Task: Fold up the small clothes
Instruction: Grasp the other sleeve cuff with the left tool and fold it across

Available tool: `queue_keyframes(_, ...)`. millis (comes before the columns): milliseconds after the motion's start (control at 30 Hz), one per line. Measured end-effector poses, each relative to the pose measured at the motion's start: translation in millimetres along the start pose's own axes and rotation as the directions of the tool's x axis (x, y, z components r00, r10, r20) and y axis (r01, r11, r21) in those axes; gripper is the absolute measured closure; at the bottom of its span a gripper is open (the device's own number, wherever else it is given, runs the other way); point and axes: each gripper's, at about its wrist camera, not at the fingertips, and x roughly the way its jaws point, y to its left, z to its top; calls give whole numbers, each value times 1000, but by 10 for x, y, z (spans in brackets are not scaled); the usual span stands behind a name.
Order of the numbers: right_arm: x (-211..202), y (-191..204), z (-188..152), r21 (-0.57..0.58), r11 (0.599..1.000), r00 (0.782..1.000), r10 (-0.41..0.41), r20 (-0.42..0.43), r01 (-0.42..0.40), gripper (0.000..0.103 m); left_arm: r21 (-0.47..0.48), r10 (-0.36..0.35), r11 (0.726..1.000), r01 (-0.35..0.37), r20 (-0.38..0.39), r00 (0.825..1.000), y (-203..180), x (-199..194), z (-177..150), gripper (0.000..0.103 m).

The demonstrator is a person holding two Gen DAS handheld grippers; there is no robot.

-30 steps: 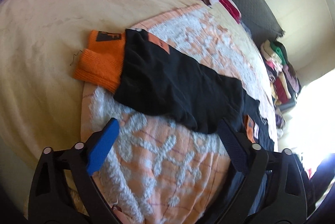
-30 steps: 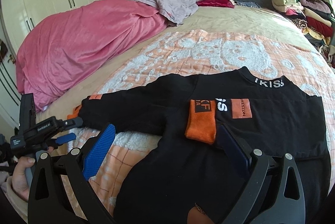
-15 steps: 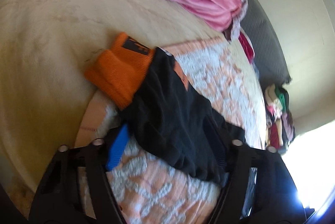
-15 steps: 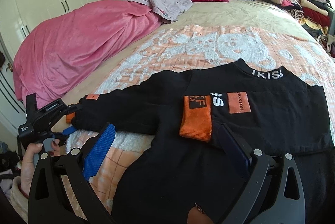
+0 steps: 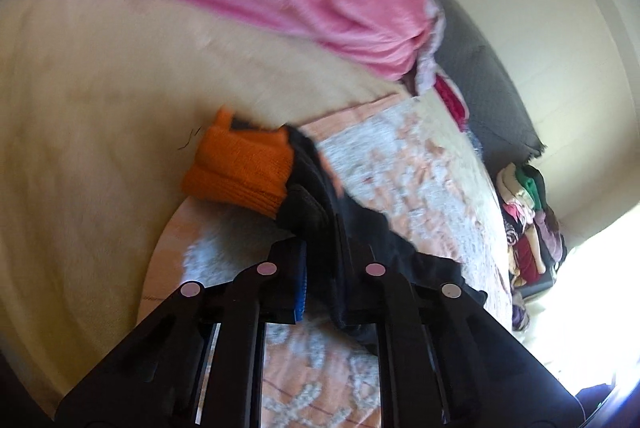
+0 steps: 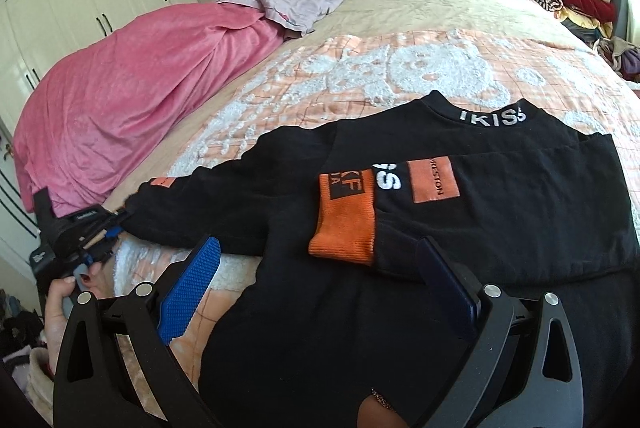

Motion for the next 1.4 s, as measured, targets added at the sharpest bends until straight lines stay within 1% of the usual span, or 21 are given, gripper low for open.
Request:
queue_keyframes(67,-16,-51,-11,12,1000,1000,-7,0,7,5,61,-20,998,18,29,999,-145,-99,-5,100)
queue_keyframes(133,-46,-114,-22,28,1000,1000,-13,3,13,5,121,-28,992,21,53,998,-298,-180,-18,100)
queue_keyframes(200,-81,-175,-28,42,999,1000,-22,9,21,5,163,-40,986,28,67,997,-429,-252,-41,100)
queue_keyframes(267,-124,-253,-32,58,998,999,-28,18,27,5,194,-66,980,52,68,995,-549,-310,-71,100)
queue_keyframes(433,-235,-455,-39,97,994,998,-56,36,52,5,283,-130,953,110,54,990,-904,-421,-218,100)
queue_keyframes(667,-410,-770,-79,169,979,991,-122,57,111,5,374,-213,906,198,-1,977,-1343,-467,-446,100)
queue_keyframes(767,-480,-929,-108,214,968,988,-144,60,128,5,410,-249,878,247,-49,967,-1541,-443,-594,100)
queue_keyframes(867,-559,-1081,-146,254,956,984,-165,65,143,5,437,-267,854,283,-99,959,-1714,-361,-745,100)
queue_keyframes(967,-656,-1209,-186,282,944,978,-197,71,170,5,457,-270,835,306,-144,952,-1852,-263,-892,100)
queue_keyframes(1100,-761,-1340,-222,315,931,972,-221,80,186,5,510,-259,793,333,-212,942,-2047,-97,-1155,100)
queue_keyframes(1200,-816,-1411,-235,327,924,967,-239,87,199,5,541,-231,766,346,-271,935,-2143,44,-1333,100)
queue_keyframes(1267,-861,-1461,-241,333,919,962,-256,93,212,5,565,-213,744,357,-306,928,-2194,116,-1447,100)
queue_keyframes(1400,-920,-1556,-268,357,907,957,-274,96,224,5,624,-165,685,376,-370,914,-2303,265,-1707,99)
